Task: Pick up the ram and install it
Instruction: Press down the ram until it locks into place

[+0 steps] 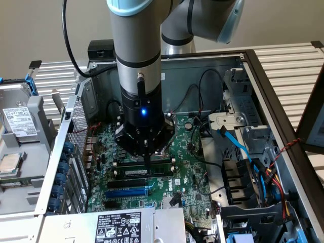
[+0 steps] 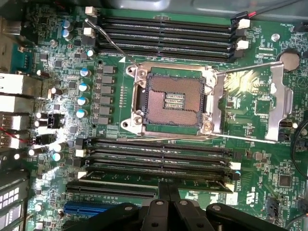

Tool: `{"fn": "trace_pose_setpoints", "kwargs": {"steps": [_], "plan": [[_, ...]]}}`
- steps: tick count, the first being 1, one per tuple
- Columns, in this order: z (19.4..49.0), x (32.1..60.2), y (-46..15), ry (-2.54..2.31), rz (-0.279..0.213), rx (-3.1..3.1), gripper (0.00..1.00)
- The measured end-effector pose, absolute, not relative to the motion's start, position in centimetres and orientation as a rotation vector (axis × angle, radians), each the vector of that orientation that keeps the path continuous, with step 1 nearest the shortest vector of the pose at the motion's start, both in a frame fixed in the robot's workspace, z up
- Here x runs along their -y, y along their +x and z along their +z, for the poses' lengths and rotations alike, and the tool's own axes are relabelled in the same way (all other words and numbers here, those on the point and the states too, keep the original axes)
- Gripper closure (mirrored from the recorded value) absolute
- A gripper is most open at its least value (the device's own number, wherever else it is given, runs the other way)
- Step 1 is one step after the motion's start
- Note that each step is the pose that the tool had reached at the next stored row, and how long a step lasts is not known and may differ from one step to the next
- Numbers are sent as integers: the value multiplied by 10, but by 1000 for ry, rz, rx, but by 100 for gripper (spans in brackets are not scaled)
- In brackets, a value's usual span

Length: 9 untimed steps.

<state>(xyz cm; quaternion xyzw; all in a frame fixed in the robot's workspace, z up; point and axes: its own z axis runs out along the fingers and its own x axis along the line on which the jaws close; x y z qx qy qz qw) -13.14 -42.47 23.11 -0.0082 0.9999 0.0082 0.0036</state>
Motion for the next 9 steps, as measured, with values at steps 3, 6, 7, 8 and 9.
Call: {"fn": "trace_pose_setpoints", "kwargs": {"steps": [3, 6, 7, 8, 9], "plan": [[231, 425, -131, 34, 22, -3134, 90], [231, 425, -131, 94, 19, -3132, 90], [231, 425, -131, 114, 18, -3132, 90], [231, 425, -131, 134, 16, -3131, 90], [231, 425, -131, 153, 16, -3130, 90]]}}
